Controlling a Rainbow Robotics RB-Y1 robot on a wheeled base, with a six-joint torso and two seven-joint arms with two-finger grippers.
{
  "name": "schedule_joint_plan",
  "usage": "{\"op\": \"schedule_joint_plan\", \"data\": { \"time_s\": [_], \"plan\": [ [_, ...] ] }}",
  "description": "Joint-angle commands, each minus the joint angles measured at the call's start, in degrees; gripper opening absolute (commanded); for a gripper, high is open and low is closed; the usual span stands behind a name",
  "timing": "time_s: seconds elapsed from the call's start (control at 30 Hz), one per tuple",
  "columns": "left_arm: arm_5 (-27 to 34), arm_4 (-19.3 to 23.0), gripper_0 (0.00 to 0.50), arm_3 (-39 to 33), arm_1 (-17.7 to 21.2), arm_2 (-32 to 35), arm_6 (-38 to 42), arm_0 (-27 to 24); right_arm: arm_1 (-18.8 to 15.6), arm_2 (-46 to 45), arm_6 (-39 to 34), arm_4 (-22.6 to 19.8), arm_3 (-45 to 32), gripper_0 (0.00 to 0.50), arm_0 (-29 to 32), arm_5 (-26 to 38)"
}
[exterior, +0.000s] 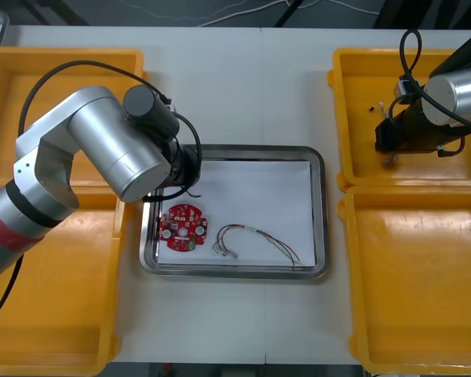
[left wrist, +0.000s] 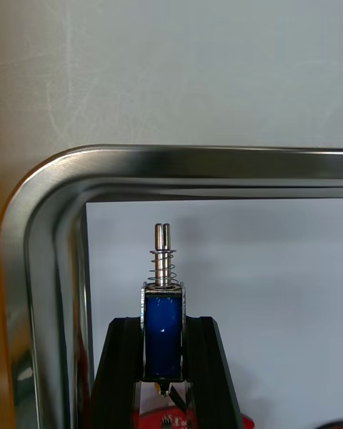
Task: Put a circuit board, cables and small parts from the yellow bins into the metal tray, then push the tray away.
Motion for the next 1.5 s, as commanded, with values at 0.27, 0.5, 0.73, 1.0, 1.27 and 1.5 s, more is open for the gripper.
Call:
{"op": "schedule_joint_plan", "data": {
  "time_s": [0.27, 0.5, 0.73, 1.0, 1.27, 1.5],
  "plan": [
    [3.29, 1.88, 0.000, 0.90, 0.57, -0.68, 3.23, -0.71, 1.59, -1.50, -0.07, 0.33, 0.28, 0.500, 0.29, -0.65],
    [6.27, 4.43, 0.000, 0.81, -0.22, -0.68, 3.67, -2.65, 1.59, -1.50, 0.20, 0.24, 1.24, 0.012, 0.29, -1.18],
    [7.68, 5.57, 0.000, 1.25, -1.45, -0.68, 4.28, -4.75, 1.32, -1.50, 0.20, 0.24, 1.24, 0.000, 0.38, -1.44],
    [7.77, 5.57, 0.000, 4.24, -2.68, -0.68, 3.84, -6.69, -0.88, -1.50, 2.04, -0.03, -2.01, 0.000, 0.20, -0.39],
    [6.63, 3.81, 0.000, 6.78, -4.00, -0.68, 2.70, -6.95, -3.60, -4.04, 3.98, -0.55, -9.30, 0.000, 0.29, 6.99],
    [6.36, 2.84, 0.000, 8.10, -5.23, -0.86, 2.44, -6.95, -4.13, -8.09, 5.82, -0.99, -15.89, 0.000, 0.29, 15.26]
  ]
}}
